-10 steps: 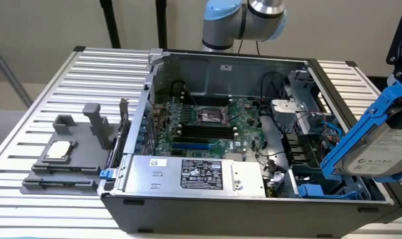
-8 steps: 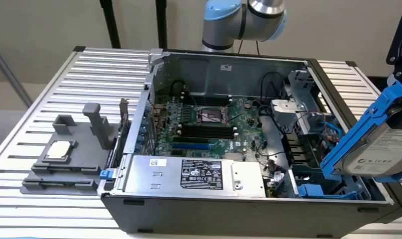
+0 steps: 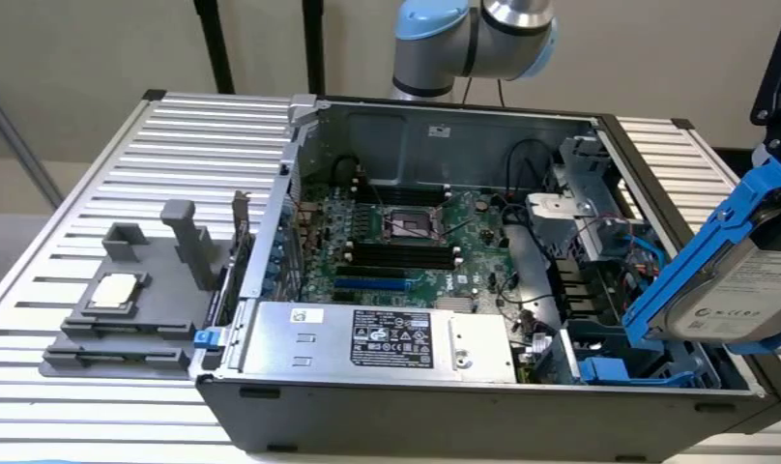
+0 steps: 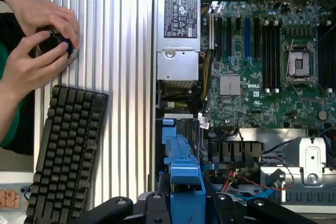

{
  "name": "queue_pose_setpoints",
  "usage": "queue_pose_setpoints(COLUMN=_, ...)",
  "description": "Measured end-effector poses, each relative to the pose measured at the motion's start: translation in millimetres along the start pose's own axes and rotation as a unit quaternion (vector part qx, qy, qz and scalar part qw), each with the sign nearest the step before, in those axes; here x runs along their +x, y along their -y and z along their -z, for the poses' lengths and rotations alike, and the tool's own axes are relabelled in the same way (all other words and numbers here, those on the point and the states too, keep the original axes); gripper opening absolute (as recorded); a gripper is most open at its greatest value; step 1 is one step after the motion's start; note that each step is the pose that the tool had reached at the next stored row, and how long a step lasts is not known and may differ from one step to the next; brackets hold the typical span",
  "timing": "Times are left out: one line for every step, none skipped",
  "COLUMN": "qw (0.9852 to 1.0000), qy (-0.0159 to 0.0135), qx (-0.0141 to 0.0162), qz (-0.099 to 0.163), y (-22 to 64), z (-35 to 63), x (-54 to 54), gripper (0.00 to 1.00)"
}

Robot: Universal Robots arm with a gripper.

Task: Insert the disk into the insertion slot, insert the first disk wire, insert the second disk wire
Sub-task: 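Insert the disk into the insertion slot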

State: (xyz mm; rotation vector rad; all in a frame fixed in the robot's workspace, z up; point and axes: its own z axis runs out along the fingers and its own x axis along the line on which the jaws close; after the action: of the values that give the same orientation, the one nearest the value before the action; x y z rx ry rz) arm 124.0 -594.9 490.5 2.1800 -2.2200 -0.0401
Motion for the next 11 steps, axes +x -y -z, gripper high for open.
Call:
queue_pose_setpoints(qw=1.0000, qy=0.0000, qx=0.0000, qz=0.000, y=0.0, z=0.0, x=0.0, gripper=0.33)
queue_pose_setpoints(qw=1.0000, qy=0.0000, qx=0.0000, qz=0.000, y=0.0, z=0.0, x=0.0, gripper=0.33)
queue_pose_setpoints(qw=1.0000, qy=-0.0001, qx=0.0000, qz=0.000, y=0.0, z=0.0, x=0.0, gripper=0.33)
queue_pose_setpoints(qw=1.0000, qy=-0.0001, qx=0.0000, qz=0.000, y=-0.4, z=-0.3, x=0.0, gripper=0.33)
queue_pose_setpoints(qw=1.0000, qy=-0.0002, qx=0.0000, qz=0.000, y=-1.3, z=-1.0, x=0.0, gripper=0.33)
queue_pose_setpoints(qw=1.0000, qy=-0.0001, qx=0.0000, qz=0.000, y=-2.7, z=-2.0, x=0.0, gripper=0.33)
queue_pose_setpoints(qw=1.0000, qy=-0.0001, qx=0.0000, qz=0.000, y=-4.9, z=-3.4, x=0.1, gripper=0.33)
queue_pose_setpoints(qw=1.0000, qy=0.0000, qx=0.0000, qz=0.000, y=-7.2, z=-4.8, x=0.1, gripper=0.33)
queue_pose_setpoints(qw=1.0000, qy=0.0000, qx=0.0000, qz=0.000, y=-9.6, z=-6.5, x=0.0, gripper=0.33)
queue_pose_setpoints(qw=1.0000, qy=0.0000, qx=0.0000, qz=0.001, y=-11.7, z=-8.2, x=0.0, gripper=0.33)
queue_pose_setpoints(qw=1.0000, qy=0.0000, qx=0.0000, qz=0.001, y=-13.3, z=-10.1, x=-0.1, gripper=0.33)
